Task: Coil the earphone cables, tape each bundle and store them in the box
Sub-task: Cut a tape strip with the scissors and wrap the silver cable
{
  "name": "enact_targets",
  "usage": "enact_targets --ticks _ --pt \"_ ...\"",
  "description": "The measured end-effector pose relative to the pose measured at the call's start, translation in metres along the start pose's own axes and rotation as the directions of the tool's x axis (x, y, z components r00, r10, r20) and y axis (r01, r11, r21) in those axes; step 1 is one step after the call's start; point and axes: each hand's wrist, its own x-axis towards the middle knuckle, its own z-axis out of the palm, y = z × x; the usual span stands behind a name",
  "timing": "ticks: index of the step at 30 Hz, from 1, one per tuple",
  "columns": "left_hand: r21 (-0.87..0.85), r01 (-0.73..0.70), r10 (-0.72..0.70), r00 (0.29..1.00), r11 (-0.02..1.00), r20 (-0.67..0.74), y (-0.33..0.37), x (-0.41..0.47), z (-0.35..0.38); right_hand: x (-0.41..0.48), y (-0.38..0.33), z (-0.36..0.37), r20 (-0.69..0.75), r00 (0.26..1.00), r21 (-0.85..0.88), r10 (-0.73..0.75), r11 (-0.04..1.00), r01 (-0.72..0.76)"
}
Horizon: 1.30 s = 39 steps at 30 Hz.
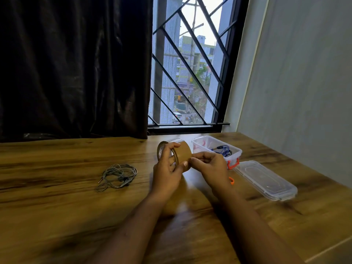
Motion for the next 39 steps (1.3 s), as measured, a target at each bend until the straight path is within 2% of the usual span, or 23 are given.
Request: enact_targets --ticks 6,14,20,23,27,31,36,39 --pt "-0.001 -0.005 0.005 1.000 1.000 0.010 -0.001 -0.001 0.000 -0.001 -0.002 0.002 -0.027 0.999 0.000 0.043 0.999 -0.043" --pt "-0.049 0.044 -0.043 0.999 0.998 0.014 -0.004 0.002 0.001 -0.002 0.002 0.006 -0.128 0.992 -0.078 0.017 0.997 -0.027" --pt "-0.081 0.059 -0.052 0.995 0.995 0.086 -0.005 0.002 0.004 -0.007 -0.004 0.014 -0.231 0.969 -0.149 -0.090 0.987 0.056" --pt "0.002 0.042 -0.042 0.992 0.999 0.115 -0.006 0.000 0.006 -0.008 -0.002 0.012 -0.261 0.961 -0.195 -0.093 0.980 0.042" --pt "0.114 0.060 -0.073 0.991 0.992 0.112 -0.010 0.000 0.006 -0.008 -0.001 0.014 -0.265 0.964 -0.167 -0.019 0.986 -0.026" --pt "0.183 0.018 -0.041 0.992 0.983 0.118 -0.012 -0.003 0.007 -0.008 -0.006 0.016 -0.279 0.958 -0.106 0.062 0.990 -0.095" --pt "0.213 -0.031 0.004 0.992 0.977 0.127 -0.016 -0.003 0.007 -0.009 -0.007 0.016 -0.183 0.968 -0.080 0.171 0.979 -0.188" --pt "0.217 -0.049 0.018 0.990 0.975 0.141 -0.015 -0.003 0.007 -0.005 -0.003 0.017 -0.161 0.977 -0.229 0.137 0.958 -0.172"
